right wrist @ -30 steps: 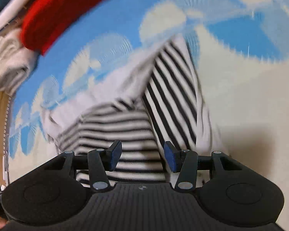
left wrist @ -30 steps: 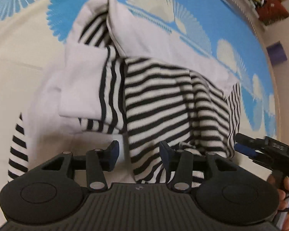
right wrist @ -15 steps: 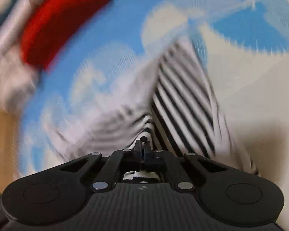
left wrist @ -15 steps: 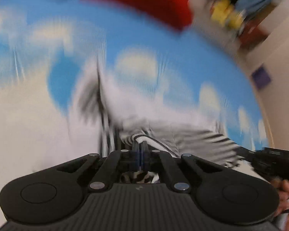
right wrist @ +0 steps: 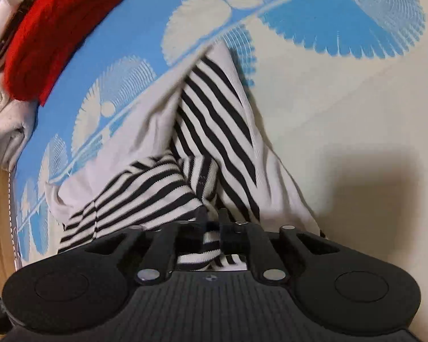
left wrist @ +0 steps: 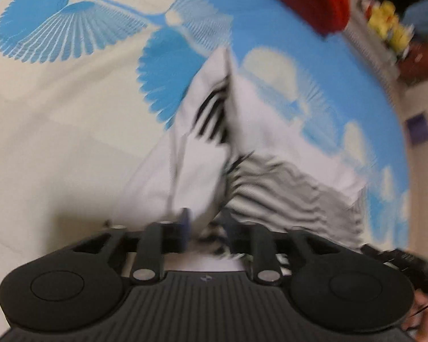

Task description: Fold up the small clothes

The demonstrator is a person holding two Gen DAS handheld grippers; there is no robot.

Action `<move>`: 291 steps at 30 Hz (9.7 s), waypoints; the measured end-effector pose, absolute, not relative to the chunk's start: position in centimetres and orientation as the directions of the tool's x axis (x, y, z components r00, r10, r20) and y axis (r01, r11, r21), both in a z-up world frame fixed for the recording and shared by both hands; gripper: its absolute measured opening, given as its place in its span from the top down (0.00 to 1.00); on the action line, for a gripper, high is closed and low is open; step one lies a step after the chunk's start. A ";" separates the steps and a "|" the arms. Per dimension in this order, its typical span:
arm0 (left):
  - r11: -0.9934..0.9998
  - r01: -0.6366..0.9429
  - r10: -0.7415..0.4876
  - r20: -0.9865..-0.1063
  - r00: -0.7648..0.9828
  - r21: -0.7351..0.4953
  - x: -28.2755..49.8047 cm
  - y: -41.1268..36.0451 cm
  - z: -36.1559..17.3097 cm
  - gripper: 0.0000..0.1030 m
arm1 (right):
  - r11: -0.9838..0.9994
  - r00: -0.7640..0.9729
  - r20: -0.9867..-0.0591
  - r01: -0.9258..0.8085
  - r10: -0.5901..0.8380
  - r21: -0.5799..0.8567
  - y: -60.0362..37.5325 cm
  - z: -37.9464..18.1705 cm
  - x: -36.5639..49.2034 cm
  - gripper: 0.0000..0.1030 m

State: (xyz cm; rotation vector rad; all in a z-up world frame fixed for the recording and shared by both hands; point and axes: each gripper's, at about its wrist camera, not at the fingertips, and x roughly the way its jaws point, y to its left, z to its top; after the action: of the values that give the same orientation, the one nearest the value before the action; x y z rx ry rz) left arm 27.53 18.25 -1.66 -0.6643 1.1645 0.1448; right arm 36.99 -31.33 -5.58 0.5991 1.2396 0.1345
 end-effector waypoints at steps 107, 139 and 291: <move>0.889 -0.366 -0.140 -0.925 0.352 -0.274 2.0 12.5 -5.8 0.73 | 0.962 0.346 -0.921 0.132 0.182 0.240 -36.9 -6.4 9.8 0.70; 0.885 -0.365 -0.123 -0.903 0.413 -0.288 1.2 12.3 -4.0 0.94 | 0.954 0.372 -0.897 0.087 0.237 0.288 -36.8 -5.8 9.6 0.93; 0.817 -0.445 -0.205 -0.906 0.371 -0.367 13.3 20.8 -3.2 0.57 | 0.918 0.444 -0.852 0.140 0.277 0.372 -40.0 -5.6 23.2 0.46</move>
State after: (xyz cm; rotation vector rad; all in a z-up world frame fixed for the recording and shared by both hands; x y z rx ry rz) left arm 13.34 20.79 -3.16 -0.6336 1.2026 0.1681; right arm 23.22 -40.04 -5.63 0.4220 1.1162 0.0882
